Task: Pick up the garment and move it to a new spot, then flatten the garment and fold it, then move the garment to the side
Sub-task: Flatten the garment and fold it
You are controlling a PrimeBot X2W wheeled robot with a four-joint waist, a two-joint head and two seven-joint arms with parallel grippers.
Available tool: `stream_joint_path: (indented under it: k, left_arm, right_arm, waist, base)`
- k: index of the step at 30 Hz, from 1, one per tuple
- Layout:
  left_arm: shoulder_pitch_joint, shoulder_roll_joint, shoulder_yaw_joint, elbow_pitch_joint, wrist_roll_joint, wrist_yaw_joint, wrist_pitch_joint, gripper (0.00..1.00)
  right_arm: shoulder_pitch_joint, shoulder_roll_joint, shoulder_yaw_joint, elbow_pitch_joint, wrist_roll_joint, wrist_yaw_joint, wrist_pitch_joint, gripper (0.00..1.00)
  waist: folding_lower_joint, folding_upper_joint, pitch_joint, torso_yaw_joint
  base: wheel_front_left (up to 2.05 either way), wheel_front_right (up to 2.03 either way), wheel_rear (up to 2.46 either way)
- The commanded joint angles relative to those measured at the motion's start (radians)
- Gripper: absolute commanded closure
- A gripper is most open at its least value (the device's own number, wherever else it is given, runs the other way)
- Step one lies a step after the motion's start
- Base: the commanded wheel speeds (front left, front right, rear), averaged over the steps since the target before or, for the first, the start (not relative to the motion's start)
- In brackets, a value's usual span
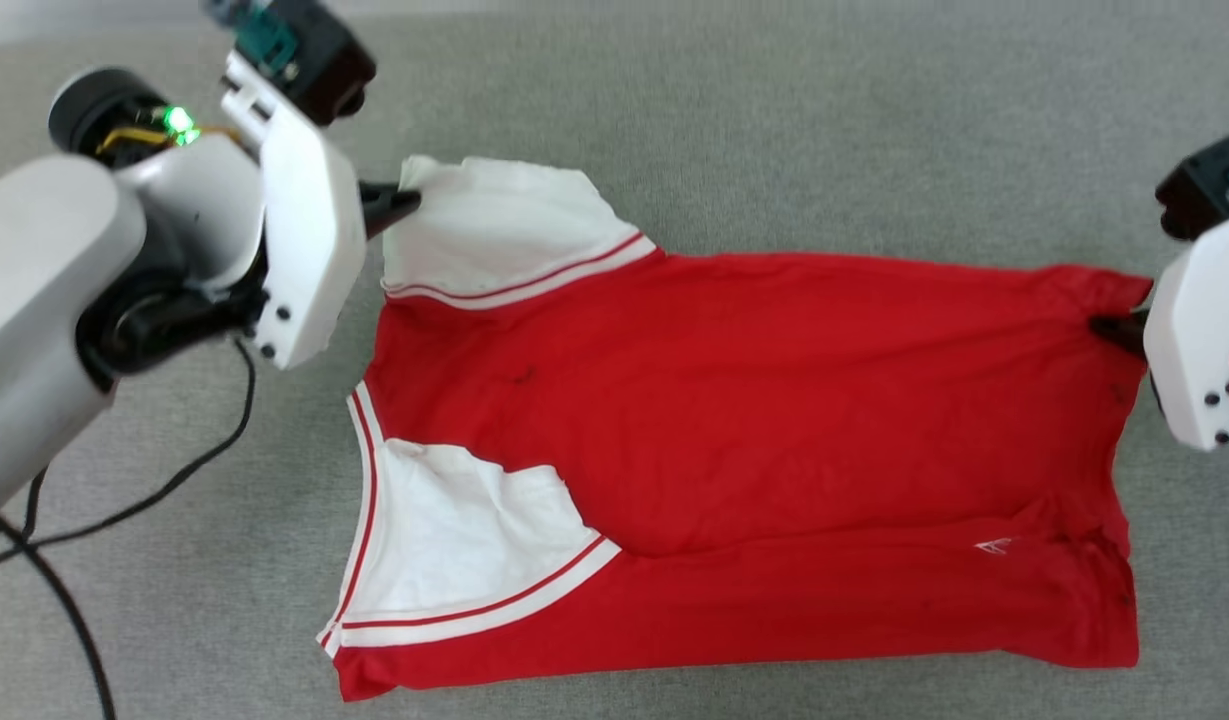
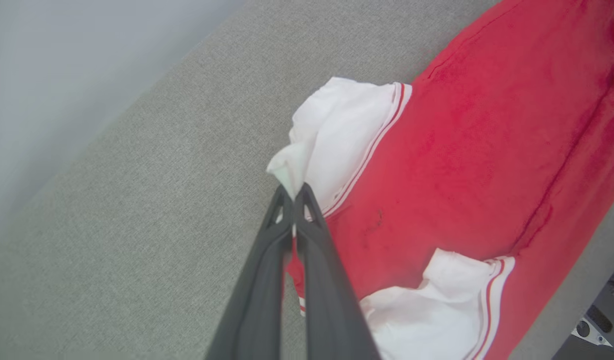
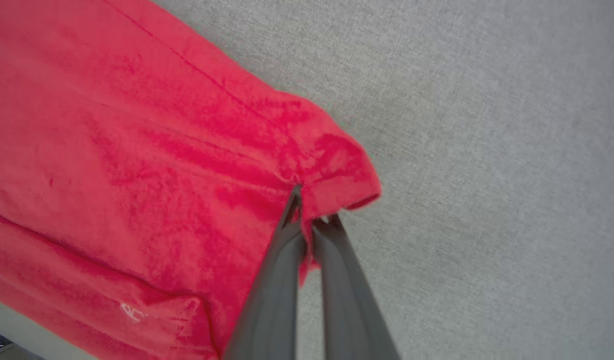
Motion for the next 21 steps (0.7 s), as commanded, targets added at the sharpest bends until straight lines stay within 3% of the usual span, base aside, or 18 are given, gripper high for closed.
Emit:
stream_joint_path:
  k: [1, 14, 21]
  left_arm:
    - [0.022, 0.009, -0.001, -0.004, 0.003, 0.000, -0.009, 1.00]
    - [0.305, 0.168, -0.006, -0.240, 0.029, 0.095, -0.091, 1.00]
    - [0.495, 0.207, -0.007, -0.306, 0.023, 0.142, -0.122, 1.00]
  right_arm:
    - [0.014, -0.007, 0.006, -0.009, 0.001, -0.001, -0.013, 1.00]
    - [0.205, -0.085, 0.068, -0.097, 0.036, -0.001, -0.171, 1.00]
    - [0.322, -0.095, 0.087, -0.112, 0.039, -0.001, -0.221, 1.00]
  waist:
    - [0.0001, 0.0000, -0.027, 0.003]
    - [0.0001, 0.0000, -0.150, 0.001]
    - [0.0001, 0.0000, -0.165, 0.000]
  base:
    - [0.00, 0.00, 0.00]
    - [0.00, 0.00, 0.00]
    - [0.00, 0.00, 0.00]
